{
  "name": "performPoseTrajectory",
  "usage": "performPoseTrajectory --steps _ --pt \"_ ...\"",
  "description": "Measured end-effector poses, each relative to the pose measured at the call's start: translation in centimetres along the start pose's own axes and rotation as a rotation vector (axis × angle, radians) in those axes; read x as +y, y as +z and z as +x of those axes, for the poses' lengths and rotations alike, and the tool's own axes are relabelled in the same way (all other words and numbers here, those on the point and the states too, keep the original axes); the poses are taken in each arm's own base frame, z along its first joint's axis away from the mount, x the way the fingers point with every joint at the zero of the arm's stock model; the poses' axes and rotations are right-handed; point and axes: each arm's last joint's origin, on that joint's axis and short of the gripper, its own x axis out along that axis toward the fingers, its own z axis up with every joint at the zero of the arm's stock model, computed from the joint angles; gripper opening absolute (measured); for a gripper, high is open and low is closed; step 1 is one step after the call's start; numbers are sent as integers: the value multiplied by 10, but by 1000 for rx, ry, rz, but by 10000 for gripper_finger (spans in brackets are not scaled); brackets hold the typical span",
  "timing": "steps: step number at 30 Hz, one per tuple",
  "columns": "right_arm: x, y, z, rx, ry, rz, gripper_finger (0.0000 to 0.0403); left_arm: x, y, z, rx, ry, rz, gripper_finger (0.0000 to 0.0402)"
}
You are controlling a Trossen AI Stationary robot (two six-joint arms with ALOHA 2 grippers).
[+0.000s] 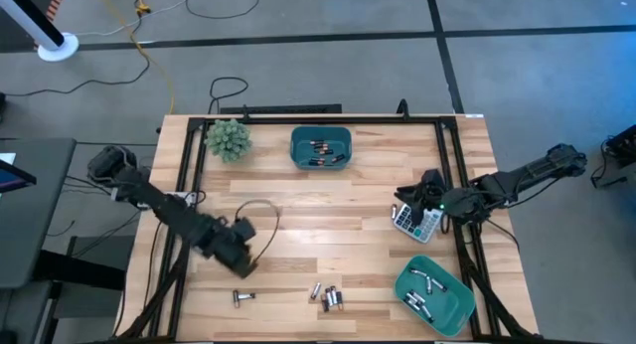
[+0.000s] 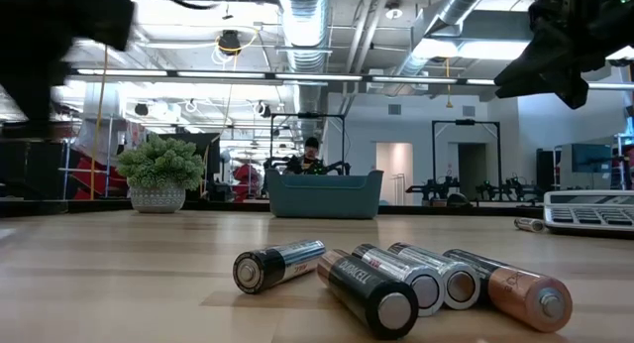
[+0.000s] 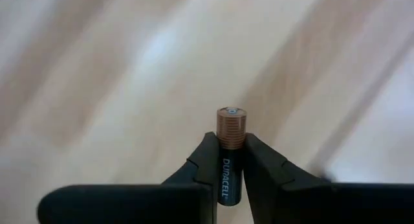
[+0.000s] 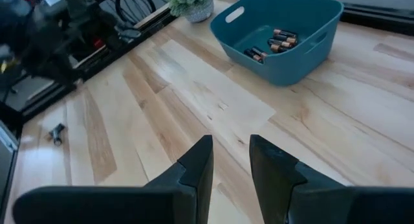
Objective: Sort batteries
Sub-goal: Put the black battery into the blue bin
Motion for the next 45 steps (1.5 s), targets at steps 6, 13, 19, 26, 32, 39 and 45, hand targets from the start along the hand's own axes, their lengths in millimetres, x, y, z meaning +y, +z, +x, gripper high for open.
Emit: performPoseTrajectory --steps 6,13,19,26,32,39,45 --pt "0 -1 0 18 17 -28 118 12 58 -6 -122 34 -27 39" --pt "0 -1 0 26 13 -34 118 23 139 -13 -246 103 59 39" --pt "0 -1 0 27 13 -35 118 44 219 -4 -286 197 138 39" --pt "-1 -1 0 26 10 -32 118 82 309 30 -324 138 292 39" --pt "-1 0 1 20 4 -25 118 126 360 74 -262 108 336 39" --pt "-5 5 4 -10 -30 49 118 155 376 124 -162 41 370 39" --pt "-9 9 8 -33 -74 116 118 157 376 132 -139 47 441 40"
